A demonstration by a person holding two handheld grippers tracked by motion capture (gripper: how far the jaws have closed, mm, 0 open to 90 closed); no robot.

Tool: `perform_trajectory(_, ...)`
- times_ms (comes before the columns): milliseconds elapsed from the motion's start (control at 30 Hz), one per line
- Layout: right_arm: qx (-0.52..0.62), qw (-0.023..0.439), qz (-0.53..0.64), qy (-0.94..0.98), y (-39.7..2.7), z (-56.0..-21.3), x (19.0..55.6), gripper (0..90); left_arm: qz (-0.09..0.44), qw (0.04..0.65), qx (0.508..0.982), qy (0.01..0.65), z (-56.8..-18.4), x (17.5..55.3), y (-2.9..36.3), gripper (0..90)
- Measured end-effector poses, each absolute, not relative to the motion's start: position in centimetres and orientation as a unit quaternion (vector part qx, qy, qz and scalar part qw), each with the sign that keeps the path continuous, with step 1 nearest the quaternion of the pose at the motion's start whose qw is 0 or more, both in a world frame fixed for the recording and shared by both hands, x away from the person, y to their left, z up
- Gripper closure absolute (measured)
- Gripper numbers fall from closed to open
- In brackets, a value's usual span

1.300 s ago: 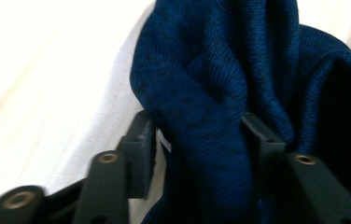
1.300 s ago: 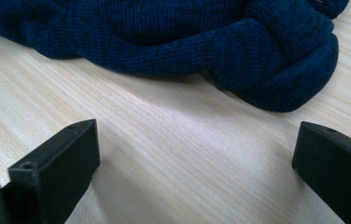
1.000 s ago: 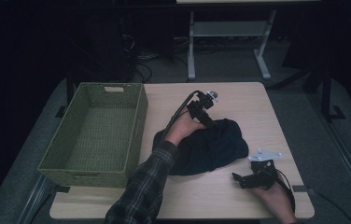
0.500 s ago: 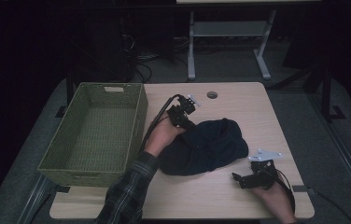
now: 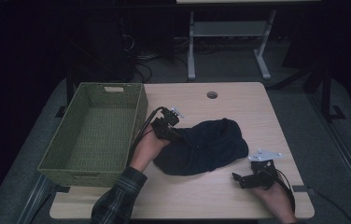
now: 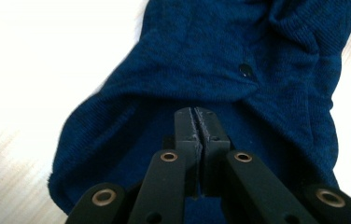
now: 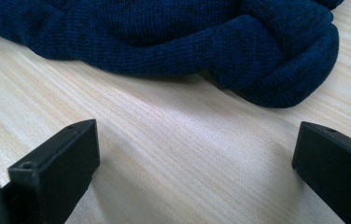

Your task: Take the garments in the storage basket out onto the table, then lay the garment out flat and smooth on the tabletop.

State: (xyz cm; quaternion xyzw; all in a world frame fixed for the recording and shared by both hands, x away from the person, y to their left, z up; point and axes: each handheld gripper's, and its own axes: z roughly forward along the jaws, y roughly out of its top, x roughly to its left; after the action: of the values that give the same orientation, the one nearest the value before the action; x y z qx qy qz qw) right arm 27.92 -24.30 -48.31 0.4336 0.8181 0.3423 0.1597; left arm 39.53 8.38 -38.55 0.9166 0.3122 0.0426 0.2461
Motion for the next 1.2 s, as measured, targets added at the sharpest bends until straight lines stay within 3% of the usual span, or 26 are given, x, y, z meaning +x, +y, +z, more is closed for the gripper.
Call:
perform_trajectory(500, 0.433, 0.160, 0.342, 0.818, -24.3, -48.3, 27.9, 0.4, 0.047, 0.217, 0.915, 0.336, -41.2, 38.8, 8.9, 89.1)
perform_trajectory(900, 0.433, 0.160, 0.342, 0.818, -24.3, -48.3, 27.9, 0.4, 0.014, 0.180, 0.927, 0.329, -44.0, 38.2, 8.6, 89.7)
perform_trajectory(1200, 0.433, 0.160, 0.342, 0.818, -24.3, -48.3, 27.9, 0.4, -0.009, 0.194, 0.930, 0.313, -44.1, 36.8, 8.3, 89.8)
